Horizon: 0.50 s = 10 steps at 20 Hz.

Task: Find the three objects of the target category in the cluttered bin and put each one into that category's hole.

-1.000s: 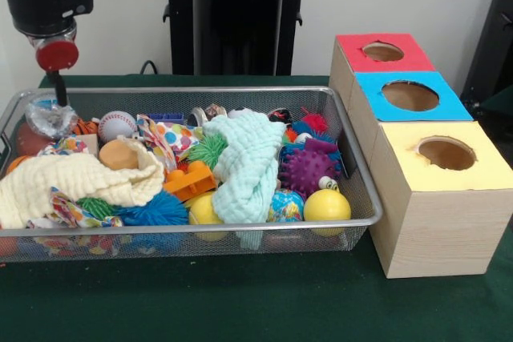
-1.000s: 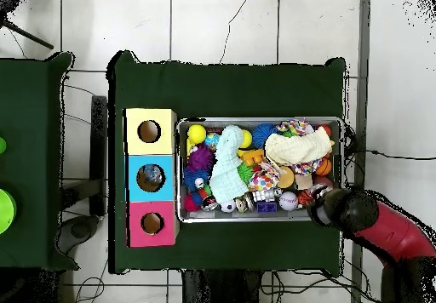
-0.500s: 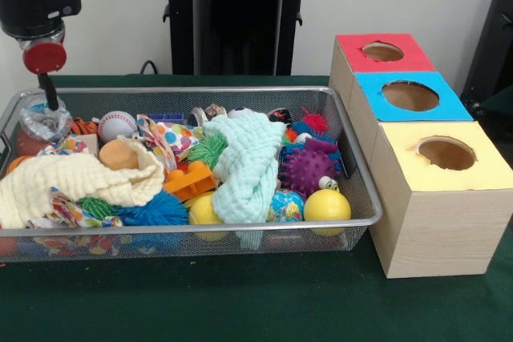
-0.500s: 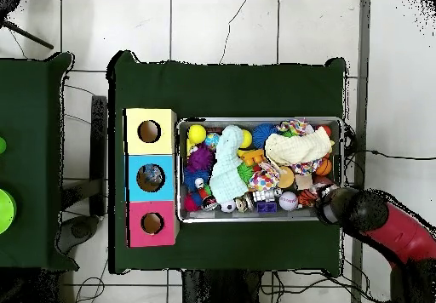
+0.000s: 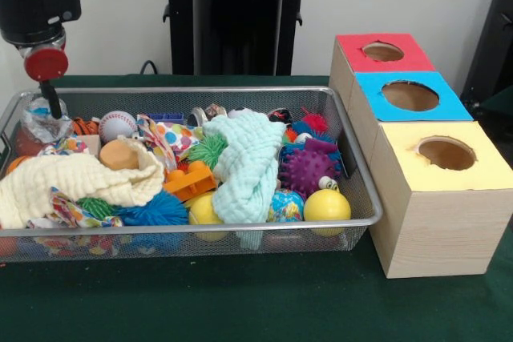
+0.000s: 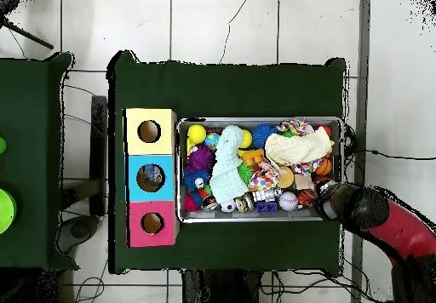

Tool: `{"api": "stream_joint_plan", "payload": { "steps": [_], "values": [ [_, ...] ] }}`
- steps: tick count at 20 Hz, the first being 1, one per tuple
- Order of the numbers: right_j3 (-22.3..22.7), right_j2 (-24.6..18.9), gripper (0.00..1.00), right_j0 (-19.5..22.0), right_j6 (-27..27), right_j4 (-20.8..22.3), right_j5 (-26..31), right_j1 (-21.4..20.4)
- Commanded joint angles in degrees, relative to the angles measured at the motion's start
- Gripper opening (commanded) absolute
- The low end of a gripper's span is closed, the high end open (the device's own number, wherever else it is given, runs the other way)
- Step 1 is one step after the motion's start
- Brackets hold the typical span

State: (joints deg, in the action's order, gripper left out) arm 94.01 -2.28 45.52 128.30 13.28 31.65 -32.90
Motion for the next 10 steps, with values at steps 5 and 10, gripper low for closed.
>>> {"api": "stream_joint_plan", "payload": {
  "steps": [5, 10],
  "values": [
    [-2.42, -4.37, 1.00, 3.17, -5.78, 7.21, -7.65, 7.51],
    [-2.38, -5.11, 1.00, 3.51, -5.53, 8.20, -8.83, 8.05]
  ]
}}
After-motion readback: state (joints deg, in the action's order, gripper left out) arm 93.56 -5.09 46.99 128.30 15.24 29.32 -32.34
